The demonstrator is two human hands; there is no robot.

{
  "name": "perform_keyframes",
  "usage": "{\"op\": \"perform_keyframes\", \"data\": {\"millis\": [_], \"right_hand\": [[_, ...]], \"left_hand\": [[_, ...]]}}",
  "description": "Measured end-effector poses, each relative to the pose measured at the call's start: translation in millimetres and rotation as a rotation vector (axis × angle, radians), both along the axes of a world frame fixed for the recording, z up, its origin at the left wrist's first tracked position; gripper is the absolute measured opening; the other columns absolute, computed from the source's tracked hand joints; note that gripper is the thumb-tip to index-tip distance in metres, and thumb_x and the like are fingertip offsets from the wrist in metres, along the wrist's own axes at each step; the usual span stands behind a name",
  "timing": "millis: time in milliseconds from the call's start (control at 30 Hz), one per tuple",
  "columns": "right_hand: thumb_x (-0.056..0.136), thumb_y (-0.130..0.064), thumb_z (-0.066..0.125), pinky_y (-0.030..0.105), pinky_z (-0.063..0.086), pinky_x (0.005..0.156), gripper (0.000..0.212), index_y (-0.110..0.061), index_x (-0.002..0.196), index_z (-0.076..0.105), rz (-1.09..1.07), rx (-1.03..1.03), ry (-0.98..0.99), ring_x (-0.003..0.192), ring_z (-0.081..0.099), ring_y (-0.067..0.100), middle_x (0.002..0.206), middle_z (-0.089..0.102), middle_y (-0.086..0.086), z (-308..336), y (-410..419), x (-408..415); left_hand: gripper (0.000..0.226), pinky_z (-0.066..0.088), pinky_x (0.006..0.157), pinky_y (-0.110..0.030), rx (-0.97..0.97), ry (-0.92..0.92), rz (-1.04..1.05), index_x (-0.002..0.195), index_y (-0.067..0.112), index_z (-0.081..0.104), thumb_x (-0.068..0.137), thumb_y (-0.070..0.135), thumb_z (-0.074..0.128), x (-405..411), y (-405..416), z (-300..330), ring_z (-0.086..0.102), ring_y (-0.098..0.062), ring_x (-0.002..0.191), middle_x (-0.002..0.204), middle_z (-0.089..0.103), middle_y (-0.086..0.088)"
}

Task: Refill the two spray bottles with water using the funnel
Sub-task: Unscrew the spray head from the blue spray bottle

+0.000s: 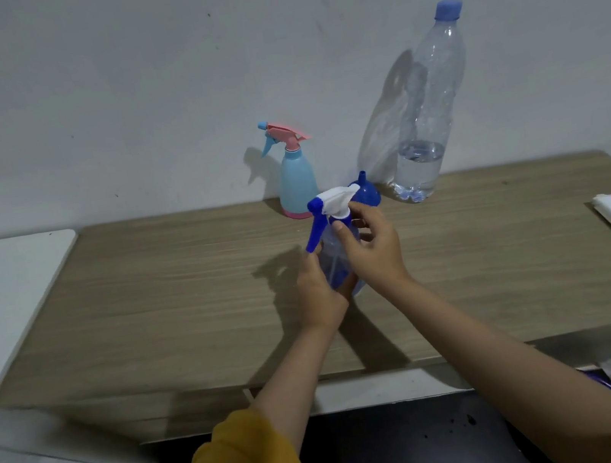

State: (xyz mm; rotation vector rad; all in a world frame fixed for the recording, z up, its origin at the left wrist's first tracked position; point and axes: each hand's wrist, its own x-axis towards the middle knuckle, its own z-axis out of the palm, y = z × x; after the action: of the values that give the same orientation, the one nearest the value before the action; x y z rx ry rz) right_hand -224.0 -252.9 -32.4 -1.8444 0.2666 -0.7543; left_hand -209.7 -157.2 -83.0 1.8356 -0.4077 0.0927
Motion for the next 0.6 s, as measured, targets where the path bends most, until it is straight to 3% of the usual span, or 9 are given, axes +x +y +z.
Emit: {"op": "perform_keyframes", "data": {"millis": [67,133,233,367,433,533,600], "right_hand": [[0.082,-0.016,0.072,0.019,0.052,0.077,0.04,-0.017,0.119,0.055,-0.008,0.068,-0.01,0.094,0.061,0.009,0.104,0.064,-0.001,2.1,0.3,-1.8],[0.075,-0.018,0.08,0.014,0.05,0.072,0.041,-0.017,0.108,0.055,-0.021,0.126,-0.005,0.087,0.06,0.007,0.096,0.063,-0.004,8.8,-0.5,-0.3],[0.075,-0.018,0.079,0.018,0.049,0.07,0.03,-0.013,0.098,0.06,-0.024,0.062,0.022,0.083,0.059,0.007,0.092,0.064,-0.005,11.0,-1.1,2.2],[0.08,-0.011,0.072,0.02,0.049,0.073,0.034,-0.01,0.112,0.06,0.018,0.037,0.02,0.09,0.06,0.01,0.101,0.065,0.001,5.8,-1.9,-1.3],[0.076,-0.01,0.076,0.015,0.049,0.072,0.039,-0.012,0.109,0.056,0.005,0.095,0.017,0.088,0.059,0.007,0.1,0.064,-0.001,7.3,-1.1,-1.3],[0.075,-0.009,0.076,0.014,0.047,0.069,0.031,-0.014,0.099,0.058,-0.022,0.124,0.018,0.083,0.059,0.006,0.091,0.063,-0.007,8.0,0.6,0.9],[0.078,-0.007,0.072,0.013,0.046,0.071,0.03,-0.013,0.105,0.061,-0.001,0.094,0.012,0.087,0.06,0.009,0.095,0.065,-0.002,6.4,0.9,0.1]], "left_hand": [[0.062,0.042,0.091,-0.01,-0.007,0.016,-0.005,0.126,0.016,0.048,0.072,0.013,0.078,-0.8,-0.7,1.7,0.052,0.007,0.108,0.121,0.057,0.006],[0.065,0.039,0.092,-0.01,0.0,0.033,0.001,0.128,0.017,0.046,0.072,0.013,0.079,-2.2,-1.7,3.3,0.05,0.004,0.111,0.122,0.055,0.007],[0.063,0.042,0.092,-0.011,-0.007,0.033,-0.004,0.128,0.017,0.046,0.073,0.013,0.078,-3.4,-2.5,5.4,0.049,0.004,0.11,0.121,0.053,0.011],[0.058,0.051,0.092,-0.026,0.021,0.056,0.0,0.122,0.018,0.047,0.073,0.023,0.077,-2.4,-1.5,3.8,0.056,-0.007,0.11,0.121,0.058,0.002],[0.056,0.052,0.092,-0.031,-0.035,0.113,-0.025,0.122,0.019,0.048,0.074,0.027,0.075,-2.9,-2.2,4.8,0.058,-0.013,0.112,0.121,0.059,0.0],[0.054,0.05,0.082,-0.016,-0.006,0.112,0.007,0.121,0.015,0.047,0.075,0.016,0.076,-3.5,-2.3,7.0,0.059,-0.012,0.107,0.117,0.059,0.0],[0.054,0.047,0.083,-0.014,0.025,0.061,0.018,0.121,0.016,0.047,0.076,0.017,0.076,-3.9,-1.3,7.8,0.057,-0.007,0.107,0.118,0.058,0.001]]}}
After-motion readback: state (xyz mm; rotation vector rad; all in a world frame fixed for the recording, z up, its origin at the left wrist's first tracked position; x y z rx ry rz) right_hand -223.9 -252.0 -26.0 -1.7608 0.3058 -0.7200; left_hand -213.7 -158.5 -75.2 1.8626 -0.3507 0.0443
